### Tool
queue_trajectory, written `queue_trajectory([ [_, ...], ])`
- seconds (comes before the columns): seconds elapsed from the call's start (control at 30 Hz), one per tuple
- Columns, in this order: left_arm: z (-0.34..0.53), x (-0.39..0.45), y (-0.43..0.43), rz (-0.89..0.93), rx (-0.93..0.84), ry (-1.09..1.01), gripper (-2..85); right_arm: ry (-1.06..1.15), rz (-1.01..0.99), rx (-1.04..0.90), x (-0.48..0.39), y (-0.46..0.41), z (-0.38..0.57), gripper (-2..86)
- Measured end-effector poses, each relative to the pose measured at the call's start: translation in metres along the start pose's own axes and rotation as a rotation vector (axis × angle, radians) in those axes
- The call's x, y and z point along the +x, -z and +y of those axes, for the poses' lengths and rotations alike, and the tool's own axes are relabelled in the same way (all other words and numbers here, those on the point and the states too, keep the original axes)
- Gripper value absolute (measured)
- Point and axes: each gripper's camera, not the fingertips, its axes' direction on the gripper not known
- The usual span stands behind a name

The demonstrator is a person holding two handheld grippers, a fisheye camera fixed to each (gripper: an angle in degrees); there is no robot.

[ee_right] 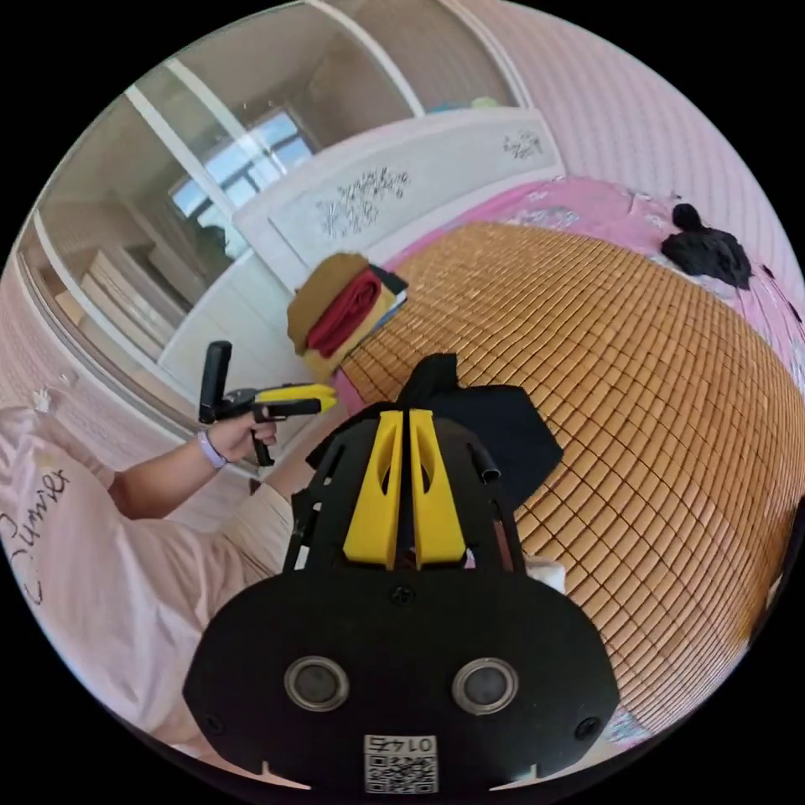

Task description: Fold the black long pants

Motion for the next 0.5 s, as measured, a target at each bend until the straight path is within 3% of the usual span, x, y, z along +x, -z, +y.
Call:
queue_trajectory([
  [0.1,-0.015,0.011,-0.008,-0.001,-0.032,-0.050,9.0,-0.244,0.090,0.183,0.052,0.079,0.072,1.2],
  [0.23,-0.029,0.026,-0.028,0.000,-0.082,-0.095,10.5,-0.564,0.317,0.024,0.110,0.109,0.173,2.3],
  [0.33,-0.040,0.040,-0.052,-0.025,-0.160,-0.134,11.3,-0.578,0.330,-0.008,0.114,0.113,0.200,4.6],
  [0.5,-0.041,0.058,-0.094,-0.105,-0.296,-0.177,11.1,-0.425,0.314,-0.084,0.106,0.071,0.164,10.7],
])
